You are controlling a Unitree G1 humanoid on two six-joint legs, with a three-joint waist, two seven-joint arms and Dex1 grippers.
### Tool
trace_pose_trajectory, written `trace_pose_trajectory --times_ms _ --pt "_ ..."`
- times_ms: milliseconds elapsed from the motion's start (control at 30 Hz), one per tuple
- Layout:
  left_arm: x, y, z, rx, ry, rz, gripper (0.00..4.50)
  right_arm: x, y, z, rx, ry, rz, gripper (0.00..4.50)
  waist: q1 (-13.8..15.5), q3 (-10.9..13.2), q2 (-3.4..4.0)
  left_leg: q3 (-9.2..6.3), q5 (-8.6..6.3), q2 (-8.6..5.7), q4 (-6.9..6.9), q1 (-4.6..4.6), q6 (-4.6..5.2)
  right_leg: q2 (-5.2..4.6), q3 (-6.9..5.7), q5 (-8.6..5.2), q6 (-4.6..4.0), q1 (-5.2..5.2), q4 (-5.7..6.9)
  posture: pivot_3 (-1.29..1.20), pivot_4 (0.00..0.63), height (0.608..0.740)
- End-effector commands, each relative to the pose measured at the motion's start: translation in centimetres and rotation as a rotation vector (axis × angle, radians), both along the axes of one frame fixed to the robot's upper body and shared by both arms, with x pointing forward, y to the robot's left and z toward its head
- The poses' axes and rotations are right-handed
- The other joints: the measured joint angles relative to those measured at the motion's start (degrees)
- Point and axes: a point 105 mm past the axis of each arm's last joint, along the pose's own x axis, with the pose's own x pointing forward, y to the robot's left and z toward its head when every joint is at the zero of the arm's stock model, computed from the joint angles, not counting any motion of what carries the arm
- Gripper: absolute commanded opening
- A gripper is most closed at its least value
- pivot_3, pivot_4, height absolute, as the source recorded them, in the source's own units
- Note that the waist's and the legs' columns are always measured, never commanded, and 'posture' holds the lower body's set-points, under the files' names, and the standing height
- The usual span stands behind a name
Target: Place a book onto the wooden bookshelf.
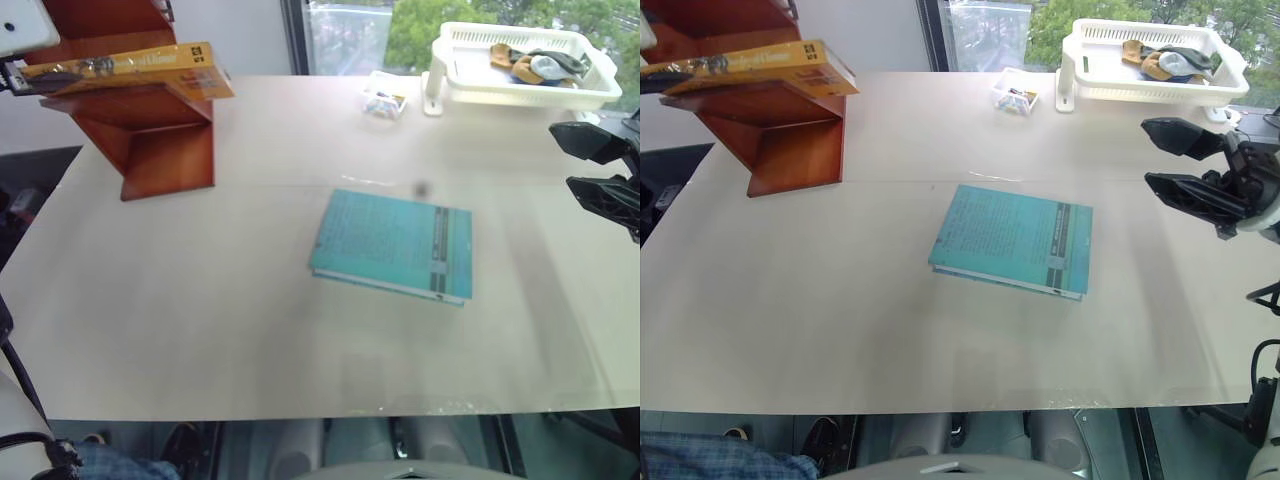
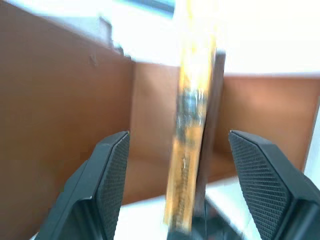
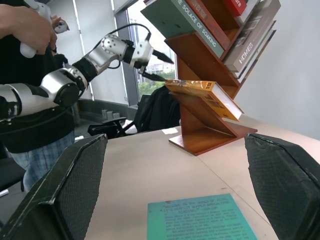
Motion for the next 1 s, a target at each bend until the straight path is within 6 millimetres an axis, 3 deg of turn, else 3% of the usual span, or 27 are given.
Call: trace_pose_trajectory --times_ms 33,133,200,367,533,667,833,1000 --pt "-1.2 -3.9 1.4 -0.187 -0.084 -0.177 3.34 -0.5 -0.3 0.9 -0.007 -0.047 -0.01 4.5 0.0 0.0 0.0 -0.05 0.0 0.01 0.01 0.02 0.0 -0.01 -0.01 0.0 0.0 0.03 -0.01 0.0 0.15 0.74" --pt "-1.1 -7.0 -1.2 -0.302 -0.031 -0.279 3.34 -0.6 -0.3 1.0 -0.007 -0.047 -0.012 4.5 -0.1 0.0 0.02 -0.22 0.0 0.0 0.11 0.01 0.0 -0.01 0.02 0.01 0.01 0.04 0.02 0.0 0.15 0.74" --pt "0.2 -10.7 -4.7 -0.391 -0.014 -0.355 3.34 -0.5 -0.5 1.1 -0.007 -0.047 -0.027 4.5 -0.1 0.0 -0.03 -0.24 0.0 -0.01 0.12 0.04 0.0 -0.05 0.05 0.01 0.01 0.05 0.1 0.0 0.15 0.74" --pt "2.2 -16.8 -10.2 -0.714 -0.03 -0.404 3.34 -0.4 -0.6 0.1 -0.009 -0.018 -0.069 4.5 0.7 -0.2 0.32 -0.25 0.0 -0.06 0.09 0.17 0.02 -0.12 0.05 0.01 0.01 0.19 0.02 0.0 0.15 0.74" --pt "5.8 -18.2 -12.4 -0.988 -0.221 -0.219 3.34 -0.8 -0.6 -0.2 0.005 -0.014 -0.091 4.5 1.5 -0.2 0.16 -0.33 0.0 -0.08 0.34 -0.05 0.04 -0.07 0.05 0.08 0.09 0.13 0.03 0.0 0.15 0.74" --pt "8.0 -19.7 -11.9 -1.064 -0.291 -0.192 3.34 -1.0 -0.5 -0.4 0.006 -0.016 -0.104 4.5 1.6 -0.2 0.15 -0.27 0.01 -0.18 0.36 -0.04 0.04 0.0 0.04 0.11 0.14 0.15 0.05 0.0 0.15 0.74" --pt "9.9 -17.1 -8.3 -1.071 -0.473 -0.091 3.34 -1.4 -0.7 -0.2 0.01 -0.026 -0.134 4.5 1.5 -0.1 0.13 -0.23 0.0 -0.33 0.32 -0.11 0.04 -0.04 0.02 0.11 0.15 0.14 -0.05 0.0 0.15 0.74" --pt "10.2 -14.6 -5.5 -1.066 -0.579 -0.069 3.34 -1.8 -0.9 -0.4 0.01 -0.025 -0.157 4.5 1.5 -0.1 0.13 -0.17 0.01 -0.41 0.1 -0.14 0.03 -0.11 0.03 0.1 0.15 0.06 -0.18 0.0 0.15 0.74"
